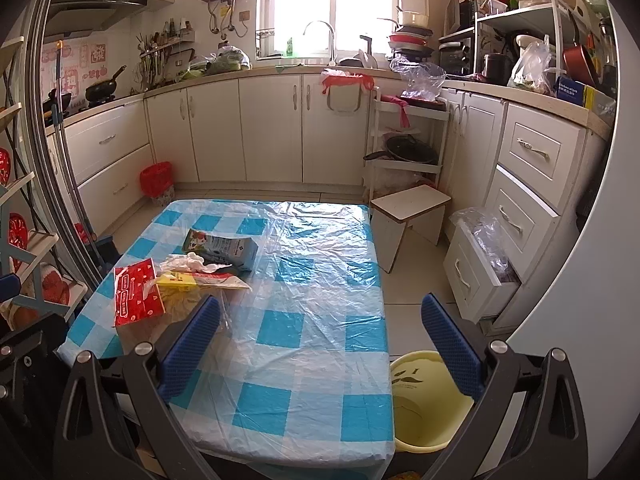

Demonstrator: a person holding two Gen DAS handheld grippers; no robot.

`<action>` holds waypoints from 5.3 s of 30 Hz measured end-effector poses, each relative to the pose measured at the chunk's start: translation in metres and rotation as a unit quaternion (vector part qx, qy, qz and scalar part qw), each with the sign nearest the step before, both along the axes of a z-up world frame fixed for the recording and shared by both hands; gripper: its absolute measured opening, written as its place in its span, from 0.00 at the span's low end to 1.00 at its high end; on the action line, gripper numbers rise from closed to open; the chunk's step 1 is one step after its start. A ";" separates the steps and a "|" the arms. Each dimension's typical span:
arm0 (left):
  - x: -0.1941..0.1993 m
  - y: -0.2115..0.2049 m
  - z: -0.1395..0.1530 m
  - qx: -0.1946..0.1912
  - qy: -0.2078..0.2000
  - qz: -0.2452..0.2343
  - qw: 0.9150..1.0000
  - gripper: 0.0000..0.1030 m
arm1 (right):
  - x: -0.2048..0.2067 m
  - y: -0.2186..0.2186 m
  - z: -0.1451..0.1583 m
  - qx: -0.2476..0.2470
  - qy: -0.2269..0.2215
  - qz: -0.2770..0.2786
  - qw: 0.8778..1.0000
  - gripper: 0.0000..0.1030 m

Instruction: Collect trash

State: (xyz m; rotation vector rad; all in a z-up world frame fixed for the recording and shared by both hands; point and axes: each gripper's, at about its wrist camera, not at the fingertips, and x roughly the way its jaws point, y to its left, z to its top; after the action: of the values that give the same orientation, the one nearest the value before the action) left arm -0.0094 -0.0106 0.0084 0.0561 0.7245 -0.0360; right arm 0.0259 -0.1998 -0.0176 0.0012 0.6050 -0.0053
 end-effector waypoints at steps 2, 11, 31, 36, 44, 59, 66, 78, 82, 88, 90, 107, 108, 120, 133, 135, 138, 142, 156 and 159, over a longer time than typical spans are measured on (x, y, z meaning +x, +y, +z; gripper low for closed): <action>-0.001 -0.003 0.000 0.005 -0.002 -0.002 1.000 0.92 | -0.002 -0.003 0.001 0.003 -0.003 -0.001 1.000 0.94; -0.001 -0.007 -0.002 0.014 -0.005 -0.008 1.000 0.92 | -0.003 -0.007 -0.001 0.009 -0.003 -0.002 1.000 0.94; 0.063 -0.020 -0.037 0.079 0.010 -0.047 0.996 0.92 | 0.017 -0.005 -0.025 0.001 0.034 -0.006 0.999 0.94; 0.093 -0.043 -0.057 0.133 0.017 -0.081 0.988 0.92 | 0.023 -0.012 -0.031 0.003 0.047 -0.015 0.999 0.94; 0.129 -0.069 -0.085 0.207 0.043 -0.104 0.972 0.76 | 0.027 -0.025 -0.037 0.020 0.062 -0.027 0.998 0.94; 0.160 -0.032 -0.058 0.084 0.036 -0.080 0.993 0.01 | 0.029 -0.030 -0.036 0.044 0.065 -0.023 0.997 0.94; 0.139 0.031 -0.029 -0.064 0.003 -0.054 0.996 0.01 | 0.032 -0.020 -0.037 0.042 0.066 -0.005 0.997 0.94; 0.105 0.103 -0.015 -0.201 -0.052 -0.017 0.978 0.01 | 0.038 0.013 -0.044 0.061 0.071 0.068 0.993 0.94; 0.097 0.123 -0.011 -0.202 -0.079 0.017 0.976 0.01 | 0.033 0.043 -0.039 0.057 0.055 0.131 0.988 0.94; 0.090 0.159 -0.013 -0.216 -0.093 0.053 0.971 0.01 | 0.014 0.122 -0.035 -0.035 0.013 0.242 0.969 0.94; 0.087 0.171 -0.014 -0.216 -0.099 0.062 0.969 0.01 | 0.005 0.151 -0.042 -0.099 -0.002 0.267 0.959 0.94; 0.066 0.246 -0.029 -0.255 -0.110 0.092 0.956 0.01 | 0.017 0.210 -0.096 -0.270 -0.018 0.280 0.921 0.15; 0.066 0.246 -0.031 -0.256 -0.108 0.092 0.956 0.01 | 0.023 0.201 -0.089 -0.225 -0.004 0.283 0.932 0.10; 0.077 0.221 -0.045 -0.238 -0.091 0.070 0.964 0.01 | 0.068 0.076 -0.038 0.257 0.049 0.248 0.933 0.01; 0.081 0.136 -0.035 -0.250 -0.080 -0.029 0.965 0.01 | 0.050 -0.031 -0.012 0.326 -0.017 0.138 0.935 0.01; 0.082 0.111 -0.034 -0.252 -0.070 -0.055 0.964 0.01 | 0.043 -0.053 -0.014 0.324 -0.027 0.107 0.939 0.01; 0.086 0.070 -0.037 -0.255 -0.049 -0.094 0.961 0.01 | 0.031 -0.084 -0.016 0.299 -0.044 0.052 0.952 0.01; 0.091 0.008 -0.041 -0.256 -0.027 -0.142 0.956 0.01 | 0.015 -0.135 -0.034 0.293 -0.042 -0.034 0.955 0.01; 0.129 -0.201 -0.130 -0.224 0.111 -0.227 0.941 0.01 | 0.030 -0.226 -0.160 0.304 0.154 -0.207 0.917 0.01; 0.133 -0.225 -0.146 -0.209 0.133 -0.230 0.941 0.01 | 0.024 -0.234 -0.170 0.321 0.162 -0.221 0.906 0.04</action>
State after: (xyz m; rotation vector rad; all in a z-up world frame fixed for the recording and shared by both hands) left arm 0.1237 -0.2354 -0.1376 -0.1912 0.9493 -0.6546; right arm 0.0501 -0.4336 -0.1872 0.7946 0.9073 -0.2510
